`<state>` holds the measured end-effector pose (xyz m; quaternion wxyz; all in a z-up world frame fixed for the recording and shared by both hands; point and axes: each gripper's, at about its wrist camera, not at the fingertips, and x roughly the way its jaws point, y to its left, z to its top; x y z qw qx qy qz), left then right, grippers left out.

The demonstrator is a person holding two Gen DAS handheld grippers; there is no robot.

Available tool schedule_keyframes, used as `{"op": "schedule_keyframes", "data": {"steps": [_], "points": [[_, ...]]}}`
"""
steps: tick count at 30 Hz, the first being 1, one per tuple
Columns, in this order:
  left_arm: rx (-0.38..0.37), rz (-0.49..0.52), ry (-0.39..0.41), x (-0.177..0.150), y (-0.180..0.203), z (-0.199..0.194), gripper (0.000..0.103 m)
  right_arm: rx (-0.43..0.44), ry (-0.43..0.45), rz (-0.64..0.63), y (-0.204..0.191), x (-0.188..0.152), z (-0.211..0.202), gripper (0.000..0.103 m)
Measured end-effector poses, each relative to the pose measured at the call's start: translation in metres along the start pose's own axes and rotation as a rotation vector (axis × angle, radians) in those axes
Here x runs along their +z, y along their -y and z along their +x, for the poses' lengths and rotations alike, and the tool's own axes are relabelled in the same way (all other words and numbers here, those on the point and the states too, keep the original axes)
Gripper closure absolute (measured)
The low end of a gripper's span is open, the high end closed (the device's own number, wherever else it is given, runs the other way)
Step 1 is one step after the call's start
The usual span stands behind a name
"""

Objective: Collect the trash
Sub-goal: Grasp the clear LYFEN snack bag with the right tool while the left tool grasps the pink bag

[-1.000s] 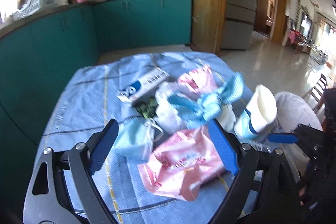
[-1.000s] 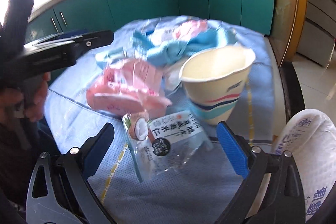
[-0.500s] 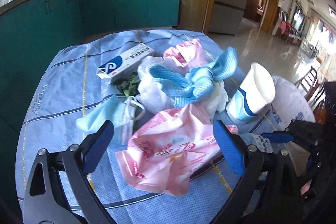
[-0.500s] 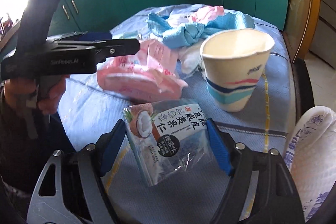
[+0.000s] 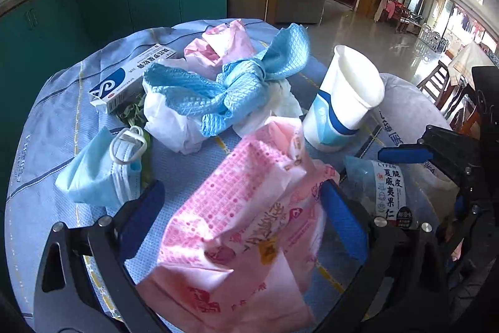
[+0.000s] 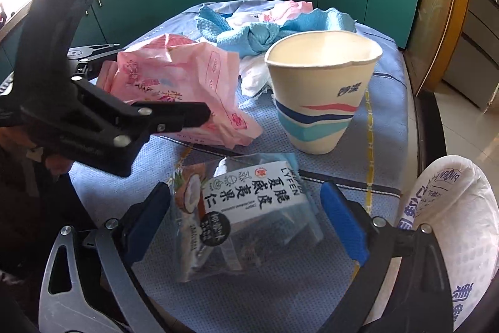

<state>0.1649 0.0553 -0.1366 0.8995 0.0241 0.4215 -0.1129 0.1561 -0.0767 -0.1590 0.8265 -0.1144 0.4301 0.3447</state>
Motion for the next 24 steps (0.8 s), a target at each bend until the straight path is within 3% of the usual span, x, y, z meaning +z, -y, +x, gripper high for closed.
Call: {"op": "schedule_keyframes", "data": {"steps": [2, 7, 9, 13, 15, 18, 19, 20, 24], "points": [[-0.009, -0.008, 0.003, -0.001, -0.002, -0.002, 0.005, 0.000, 0.007, -0.005, -0.002, 0.000, 0.000, 0.008], [-0.019, -0.031, 0.022, -0.001, -0.006, -0.010, 0.025, 0.022, 0.024, -0.017, -0.005, -0.003, -0.003, 0.012], [-0.022, -0.034, 0.021, 0.000, -0.009, -0.010, 0.039, 0.023, 0.024, -0.020, -0.006, -0.004, -0.004, 0.016], [-0.030, -0.038, 0.017, -0.001, -0.010, -0.012, 0.050, 0.014, 0.033, -0.027, -0.007, -0.004, -0.006, 0.018], [-0.030, -0.034, 0.020, -0.001, -0.010, -0.013, 0.061, 0.009, 0.041, -0.030, -0.010, -0.004, -0.009, 0.021], [-0.020, -0.033, 0.034, 0.000, -0.011, -0.016, 0.069, -0.008, 0.068, -0.043, -0.012, -0.004, -0.016, 0.029], [-0.012, -0.032, 0.041, 0.000, -0.011, -0.017, 0.069, -0.013, 0.078, -0.046, -0.013, -0.004, -0.019, 0.051], [-0.002, -0.031, 0.049, 0.001, -0.011, -0.019, 0.071, -0.018, 0.090, -0.042, -0.013, -0.003, -0.022, 0.061], [0.040, -0.022, 0.093, 0.001, -0.012, -0.030, 0.072, -0.028, 0.119, -0.046, -0.011, -0.003, -0.030, 0.063]]}}
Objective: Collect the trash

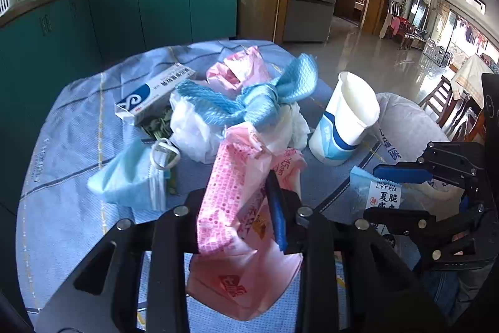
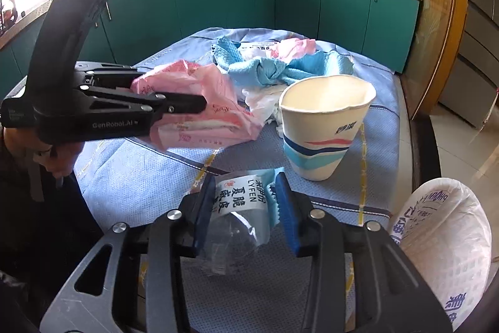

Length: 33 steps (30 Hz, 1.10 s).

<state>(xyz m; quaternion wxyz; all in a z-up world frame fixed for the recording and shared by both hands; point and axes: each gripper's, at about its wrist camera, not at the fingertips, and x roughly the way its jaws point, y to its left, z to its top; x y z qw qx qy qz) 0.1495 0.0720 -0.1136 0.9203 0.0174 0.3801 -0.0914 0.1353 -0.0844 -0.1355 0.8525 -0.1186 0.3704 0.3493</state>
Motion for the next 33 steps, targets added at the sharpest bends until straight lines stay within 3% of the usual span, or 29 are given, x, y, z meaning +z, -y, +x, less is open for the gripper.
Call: {"op": "schedule_keyframes", "data": {"steps": [3, 7, 10, 15, 22, 24, 26, 28, 33], "points": [[0.026, 0.011, 0.026, -0.001, 0.000, -0.007, 0.072, -0.019, -0.007, -0.019, -0.003, -0.002, 0.002, 0.062], [0.067, 0.032, 0.060, -0.003, 0.003, -0.015, 0.072, -0.047, -0.026, -0.016, -0.006, -0.005, 0.008, 0.023], [0.112, 0.056, 0.086, -0.004, 0.007, -0.020, 0.072, -0.051, -0.048, -0.022, -0.006, -0.006, 0.017, 0.018], [0.150, 0.074, 0.103, -0.005, 0.008, -0.025, 0.072, -0.079, -0.092, -0.041, -0.013, -0.012, 0.035, 0.017], [0.181, 0.084, 0.120, -0.008, 0.006, -0.030, 0.072, -0.045, -0.105, -0.042, -0.014, -0.013, 0.041, 0.017], [0.186, 0.084, 0.122, -0.008, 0.006, -0.030, 0.072, -0.028, -0.106, -0.058, -0.018, -0.014, 0.042, 0.020], [0.190, 0.082, 0.124, -0.009, 0.005, -0.031, 0.072, -0.009, -0.105, -0.066, -0.021, -0.013, 0.042, 0.032], [0.198, 0.082, 0.126, -0.009, 0.006, -0.031, 0.072, 0.005, -0.097, -0.071, -0.025, -0.014, 0.040, 0.036], [0.223, 0.080, 0.142, -0.009, 0.006, -0.033, 0.072, 0.020, -0.065, -0.068, -0.027, -0.010, 0.033, 0.038]]}}
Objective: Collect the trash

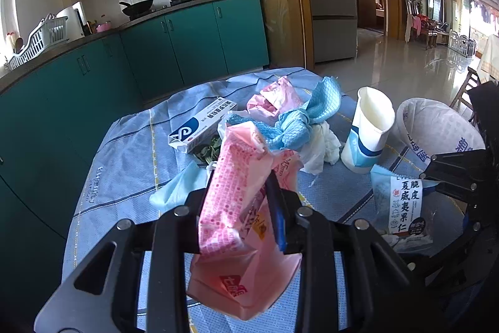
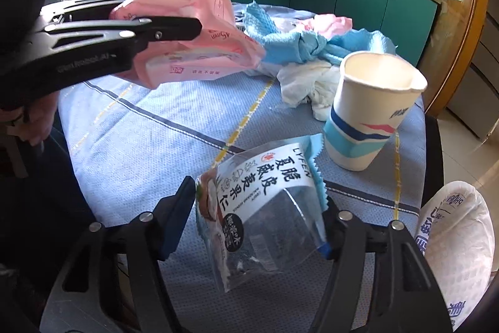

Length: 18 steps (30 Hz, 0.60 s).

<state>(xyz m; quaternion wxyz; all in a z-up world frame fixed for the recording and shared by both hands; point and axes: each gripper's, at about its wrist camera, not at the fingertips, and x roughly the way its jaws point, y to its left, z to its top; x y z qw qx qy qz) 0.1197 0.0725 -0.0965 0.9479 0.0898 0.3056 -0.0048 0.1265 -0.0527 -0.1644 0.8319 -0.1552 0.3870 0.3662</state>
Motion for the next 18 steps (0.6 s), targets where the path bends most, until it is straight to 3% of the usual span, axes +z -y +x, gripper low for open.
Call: {"op": "schedule_keyframes", "data": {"steps": [6, 13, 16, 18], "points": [[0.044, -0.023, 0.070, 0.006, -0.004, -0.015, 0.072, -0.004, 0.087, 0.016, 0.009, 0.001, -0.029, 0.038], [0.015, -0.073, 0.165, 0.017, -0.003, -0.035, 0.072, -0.109, 0.260, 0.150, 0.064, -0.006, -0.099, 0.038], [0.008, -0.068, 0.161, 0.020, 0.006, -0.033, 0.072, -0.144, 0.285, 0.214, 0.088, -0.015, -0.117, 0.039], [0.000, -0.064, 0.155, 0.022, 0.010, -0.032, 0.072, -0.108, 0.284, 0.248, 0.095, -0.018, -0.116, 0.039]]}}
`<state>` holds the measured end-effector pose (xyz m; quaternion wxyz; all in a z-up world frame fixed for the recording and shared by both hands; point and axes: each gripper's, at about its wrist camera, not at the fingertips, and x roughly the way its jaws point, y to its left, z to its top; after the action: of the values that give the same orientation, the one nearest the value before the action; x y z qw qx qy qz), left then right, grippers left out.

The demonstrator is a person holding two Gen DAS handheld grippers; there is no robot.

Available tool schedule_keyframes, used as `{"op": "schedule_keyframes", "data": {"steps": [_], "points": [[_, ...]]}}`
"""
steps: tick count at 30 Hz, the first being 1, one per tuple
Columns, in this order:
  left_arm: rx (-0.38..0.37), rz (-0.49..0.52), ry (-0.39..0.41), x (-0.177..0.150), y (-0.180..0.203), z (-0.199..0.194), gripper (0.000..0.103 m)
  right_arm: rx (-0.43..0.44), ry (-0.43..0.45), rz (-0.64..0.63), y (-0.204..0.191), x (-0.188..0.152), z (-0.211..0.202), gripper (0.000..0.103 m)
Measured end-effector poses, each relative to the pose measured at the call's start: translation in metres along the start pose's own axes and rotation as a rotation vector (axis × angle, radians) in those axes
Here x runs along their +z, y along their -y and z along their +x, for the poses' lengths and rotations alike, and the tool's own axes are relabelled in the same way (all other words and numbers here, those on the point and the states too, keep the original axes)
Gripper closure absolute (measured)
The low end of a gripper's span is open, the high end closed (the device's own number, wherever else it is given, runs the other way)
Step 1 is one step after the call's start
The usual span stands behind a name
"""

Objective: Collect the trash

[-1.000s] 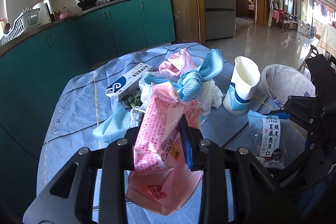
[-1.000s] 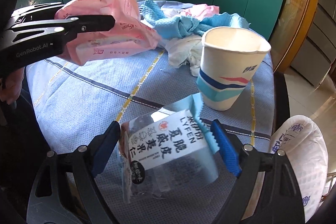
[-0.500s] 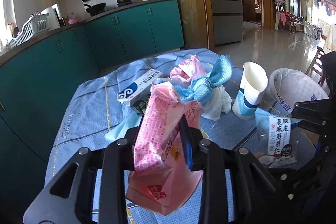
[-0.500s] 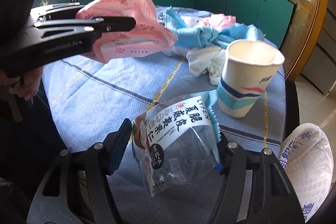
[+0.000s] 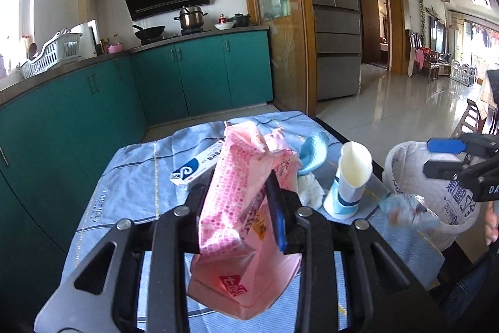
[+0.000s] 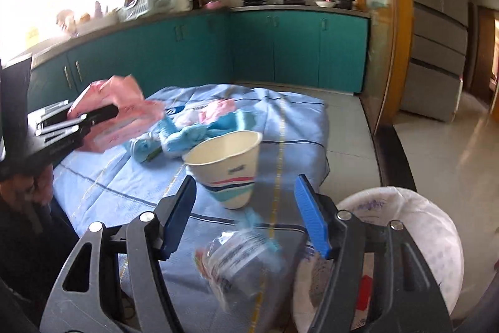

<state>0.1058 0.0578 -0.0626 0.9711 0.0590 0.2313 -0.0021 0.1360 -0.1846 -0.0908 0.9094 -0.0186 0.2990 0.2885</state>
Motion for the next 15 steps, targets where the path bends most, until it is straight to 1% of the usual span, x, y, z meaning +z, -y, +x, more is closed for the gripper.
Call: {"op": "schedule_keyframes", "data": {"steps": [1, 3, 4, 6, 8, 12, 15], "points": [[0.000, 0.000, 0.000, 0.000, 0.001, 0.000, 0.072, 0.030, -0.024, 0.017, 0.001, -0.003, 0.006, 0.039], [-0.006, 0.001, -0.007, -0.001, 0.002, 0.003, 0.072, 0.063, -0.081, 0.025, -0.004, -0.011, 0.025, 0.039], [-0.007, 0.002, -0.012, -0.003, 0.003, 0.004, 0.072, 0.103, -0.134, 0.044, -0.007, -0.018, 0.042, 0.039], [-0.006, 0.002, -0.025, -0.005, 0.000, 0.009, 0.072, 0.137, -0.205, 0.082, -0.008, -0.029, 0.069, 0.039], [-0.002, -0.008, -0.039, -0.007, -0.004, 0.012, 0.072, 0.148, -0.227, 0.068, -0.017, -0.035, 0.081, 0.039], [-0.001, -0.026, -0.040, -0.009, -0.012, 0.012, 0.071, 0.146, -0.226, 0.033, -0.029, -0.036, 0.081, 0.038], [0.004, -0.032, -0.043, -0.010, -0.014, 0.012, 0.071, 0.156, -0.227, 0.024, -0.035, -0.036, 0.083, 0.034]]}}
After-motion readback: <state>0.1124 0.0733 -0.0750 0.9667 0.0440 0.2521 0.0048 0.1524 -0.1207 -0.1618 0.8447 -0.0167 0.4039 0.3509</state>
